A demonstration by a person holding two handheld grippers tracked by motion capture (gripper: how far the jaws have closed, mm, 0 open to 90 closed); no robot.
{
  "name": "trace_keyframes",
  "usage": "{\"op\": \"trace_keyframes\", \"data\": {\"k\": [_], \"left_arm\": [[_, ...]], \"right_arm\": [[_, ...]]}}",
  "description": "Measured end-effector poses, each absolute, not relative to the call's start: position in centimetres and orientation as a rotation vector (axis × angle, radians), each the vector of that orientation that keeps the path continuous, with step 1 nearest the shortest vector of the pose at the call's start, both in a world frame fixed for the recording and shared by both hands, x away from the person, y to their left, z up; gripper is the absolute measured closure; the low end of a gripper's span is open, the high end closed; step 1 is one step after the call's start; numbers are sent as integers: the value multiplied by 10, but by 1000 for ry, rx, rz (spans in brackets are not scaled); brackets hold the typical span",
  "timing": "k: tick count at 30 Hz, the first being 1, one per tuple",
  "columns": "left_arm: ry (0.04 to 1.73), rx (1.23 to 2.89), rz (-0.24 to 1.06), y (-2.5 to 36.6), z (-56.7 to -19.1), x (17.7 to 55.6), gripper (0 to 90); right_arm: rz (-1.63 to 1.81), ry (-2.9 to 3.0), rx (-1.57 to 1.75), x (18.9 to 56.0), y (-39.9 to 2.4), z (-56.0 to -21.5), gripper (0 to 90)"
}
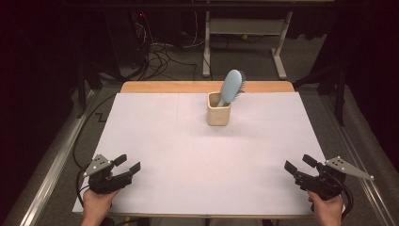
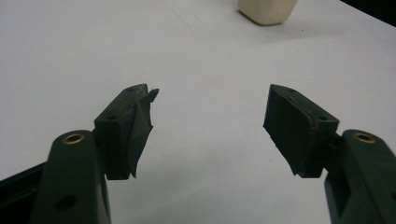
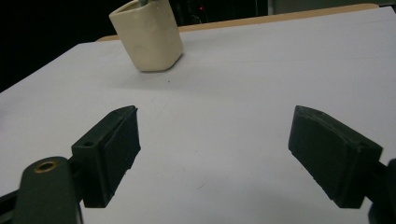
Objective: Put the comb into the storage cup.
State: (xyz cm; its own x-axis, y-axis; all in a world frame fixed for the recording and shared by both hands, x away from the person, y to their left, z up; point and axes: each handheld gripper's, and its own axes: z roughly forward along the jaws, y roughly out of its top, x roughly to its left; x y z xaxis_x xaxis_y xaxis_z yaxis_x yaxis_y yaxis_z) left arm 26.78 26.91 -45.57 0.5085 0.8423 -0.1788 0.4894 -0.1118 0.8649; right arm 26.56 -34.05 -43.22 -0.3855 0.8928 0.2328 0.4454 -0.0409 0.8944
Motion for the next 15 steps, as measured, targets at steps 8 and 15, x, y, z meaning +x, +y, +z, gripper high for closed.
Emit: {"op": "trace_keyframes", "data": {"k": [8,15], "left_arm": [[1122,1763,447,269,-456,268,326],[1123,1761,448,269,-456,267,326]], "right_arm": [[1399,1833,1419,265,-338,-439,176],[1379,1830,1418,264,-336,-444,178]]}}
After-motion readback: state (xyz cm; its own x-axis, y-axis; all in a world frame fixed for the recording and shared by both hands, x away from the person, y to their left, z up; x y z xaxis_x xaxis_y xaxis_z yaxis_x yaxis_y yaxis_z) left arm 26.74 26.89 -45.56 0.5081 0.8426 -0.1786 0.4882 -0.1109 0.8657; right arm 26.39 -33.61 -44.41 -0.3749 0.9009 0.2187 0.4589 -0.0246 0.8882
